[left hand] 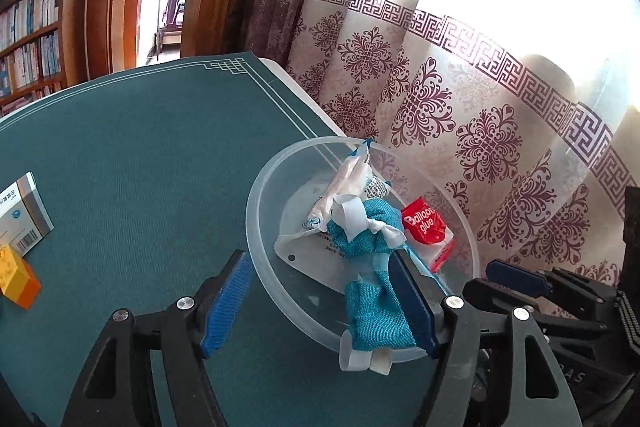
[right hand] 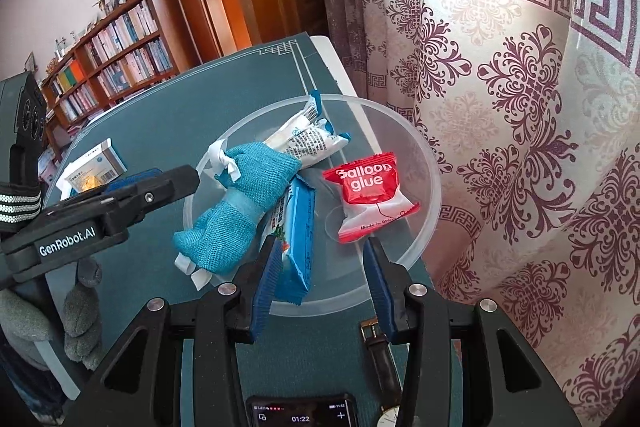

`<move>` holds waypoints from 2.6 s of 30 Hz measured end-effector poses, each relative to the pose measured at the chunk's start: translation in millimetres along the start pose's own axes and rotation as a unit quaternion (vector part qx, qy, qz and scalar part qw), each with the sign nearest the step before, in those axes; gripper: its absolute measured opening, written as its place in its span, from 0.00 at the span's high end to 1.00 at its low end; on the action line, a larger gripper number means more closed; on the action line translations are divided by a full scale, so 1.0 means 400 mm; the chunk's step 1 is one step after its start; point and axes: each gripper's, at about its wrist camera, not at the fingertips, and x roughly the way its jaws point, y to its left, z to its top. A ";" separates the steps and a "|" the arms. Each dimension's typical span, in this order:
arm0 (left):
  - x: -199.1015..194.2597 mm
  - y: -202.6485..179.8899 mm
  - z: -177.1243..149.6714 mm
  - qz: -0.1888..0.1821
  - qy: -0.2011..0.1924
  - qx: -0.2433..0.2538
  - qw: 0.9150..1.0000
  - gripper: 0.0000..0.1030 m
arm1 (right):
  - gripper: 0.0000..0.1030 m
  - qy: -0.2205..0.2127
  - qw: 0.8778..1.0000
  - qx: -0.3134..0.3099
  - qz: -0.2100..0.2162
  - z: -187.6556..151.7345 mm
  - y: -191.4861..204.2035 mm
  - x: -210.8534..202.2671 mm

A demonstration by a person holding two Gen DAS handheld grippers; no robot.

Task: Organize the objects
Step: 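Carry the teal cloth bundle to the bowl and release it with the left gripper, then move both grippers back toward the medicine box and toy brick, then grasp the orange-yellow toy brick with the right gripper and lift it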

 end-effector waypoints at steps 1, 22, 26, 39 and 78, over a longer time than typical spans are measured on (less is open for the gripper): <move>0.009 -0.010 -0.004 0.010 0.005 0.013 1.000 0.28 | 0.57 -0.001 1.000 -0.001 0.000 0.002 0.003 -0.002; -0.098 0.096 -0.021 0.067 -0.042 -0.010 0.997 0.15 | 0.57 -0.011 0.999 -0.031 0.021 0.026 0.126 -0.035; -0.160 0.177 -0.031 0.099 -0.063 -0.040 0.992 0.15 | 0.56 -0.007 0.998 -0.049 0.038 0.034 0.198 -0.026; -0.323 0.422 -0.080 0.184 -0.107 -0.112 0.971 0.15 | 0.53 0.032 0.984 -0.129 0.115 0.028 0.494 0.044; -0.340 0.582 -0.125 0.223 -0.092 -0.136 0.961 0.15 | 0.64 0.068 0.980 -0.125 0.139 0.010 0.668 0.286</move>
